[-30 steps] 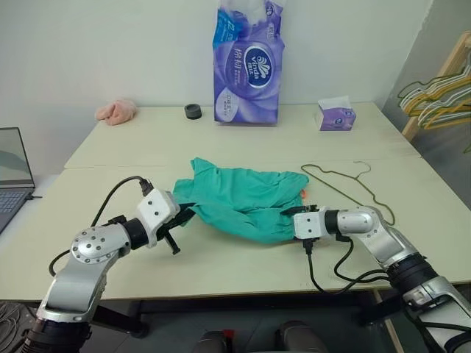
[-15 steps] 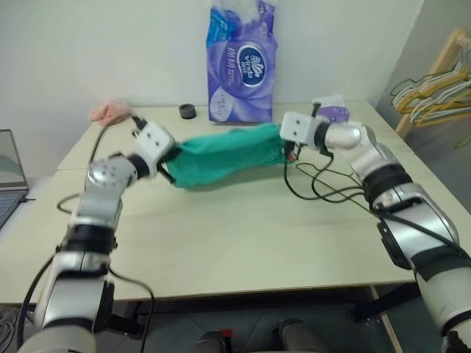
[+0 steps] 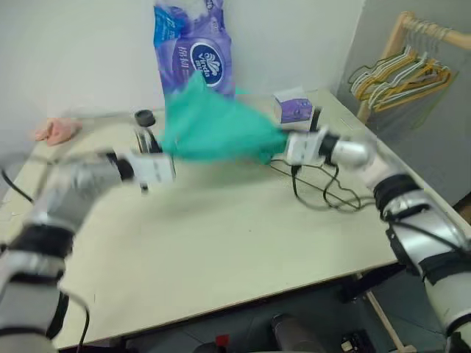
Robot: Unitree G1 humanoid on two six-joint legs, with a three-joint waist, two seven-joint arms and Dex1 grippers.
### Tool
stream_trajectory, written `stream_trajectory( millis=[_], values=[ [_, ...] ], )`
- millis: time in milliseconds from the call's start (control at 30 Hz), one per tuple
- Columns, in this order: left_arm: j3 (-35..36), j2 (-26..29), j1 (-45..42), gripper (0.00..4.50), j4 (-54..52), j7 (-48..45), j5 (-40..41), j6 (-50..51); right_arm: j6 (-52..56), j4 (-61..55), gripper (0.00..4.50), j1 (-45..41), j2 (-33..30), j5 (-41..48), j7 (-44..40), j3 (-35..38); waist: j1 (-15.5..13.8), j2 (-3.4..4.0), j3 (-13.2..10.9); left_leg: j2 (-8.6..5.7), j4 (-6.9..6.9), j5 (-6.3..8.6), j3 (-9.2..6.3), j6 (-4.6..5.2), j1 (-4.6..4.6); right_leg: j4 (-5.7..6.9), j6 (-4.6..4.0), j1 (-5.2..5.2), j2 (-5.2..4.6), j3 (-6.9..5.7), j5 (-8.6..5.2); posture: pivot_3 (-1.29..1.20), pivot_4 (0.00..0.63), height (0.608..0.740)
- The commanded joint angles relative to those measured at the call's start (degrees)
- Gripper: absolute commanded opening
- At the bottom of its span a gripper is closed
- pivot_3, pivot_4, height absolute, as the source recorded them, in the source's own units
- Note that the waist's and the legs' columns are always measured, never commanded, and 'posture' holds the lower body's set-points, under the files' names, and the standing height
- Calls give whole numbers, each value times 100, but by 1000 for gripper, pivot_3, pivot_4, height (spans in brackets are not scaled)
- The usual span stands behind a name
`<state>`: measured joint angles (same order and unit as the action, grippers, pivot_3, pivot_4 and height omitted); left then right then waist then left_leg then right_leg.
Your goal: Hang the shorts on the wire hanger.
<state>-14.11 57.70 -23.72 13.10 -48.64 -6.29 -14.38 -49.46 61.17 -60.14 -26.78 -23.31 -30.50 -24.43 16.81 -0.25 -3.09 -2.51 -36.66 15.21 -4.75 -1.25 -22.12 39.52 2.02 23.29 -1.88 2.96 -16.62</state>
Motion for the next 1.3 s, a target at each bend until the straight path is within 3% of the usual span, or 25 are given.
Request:
stream_trajectory(
  millis=[33,133,267,400,700,1167,1200,1300],
  values=[
    [721,732,897,0,-1368,-903,887,1136,-98,-760,19,163,-167,613,-917,147,26,-7,-19,1,-22,1,-7,1,0,19,0,-2,4,-4,0,-181,29,740],
    [1016,1045,1803,0,-2235,-1364,1471,1850,92,-1350,19,598,-231,1024,-1680,141,-30,-9,-29,5,-34,0,-20,7,52,37,-17,-52,18,-10,11,-178,29,740],
    [1601,1509,3629,0,-3465,-2015,2199,2562,1011,-3044,19,1717,-780,2071,-3483,-165,-271,-5,-61,39,-20,32,-55,54,220,-52,-16,-252,59,-42,-24,-173,24,740],
    [1824,1468,4401,0,-3938,-2060,2306,2807,1816,-4203,19,2469,-1231,2382,-4144,-216,-581,-4,-93,41,-25,38,-69,48,214,-50,-32,-253,58,-55,-28,-172,24,740],
    [1791,1309,4757,0,-4028,-2019,2178,2825,3316,-5781,19,3311,-1890,2532,-4653,-177,-845,-3,-108,40,-35,36,-69,47,243,-52,-77,-284,60,-60,-31,-180,29,740],
    [1480,1017,4631,0,-4101,-2018,2148,2860,4532,-6716,19,3491,-1955,2827,-4955,-169,-870,-15,-125,44,-30,38,-69,44,234,-57,-72,-276,63,-65,-30,-184,26,740],
    [1470,1004,4665,0,-4212,-2042,2265,3015,4544,-6732,222,3478,-1946,2808,-4960,-171,-869,-15,-125,44,-30,38,-68,44,234,-57,-72,-276,63,-65,-30,-184,26,740],
    [1507,930,4683,645,-4396,-2011,2438,3282,4651,-6930,917,3496,-2011,2918,-5150,-174,-871,-15,-131,44,-29,38,-69,43,234,-57,-72,-275,63,-67,-30,-182,26,740]
  ],
)
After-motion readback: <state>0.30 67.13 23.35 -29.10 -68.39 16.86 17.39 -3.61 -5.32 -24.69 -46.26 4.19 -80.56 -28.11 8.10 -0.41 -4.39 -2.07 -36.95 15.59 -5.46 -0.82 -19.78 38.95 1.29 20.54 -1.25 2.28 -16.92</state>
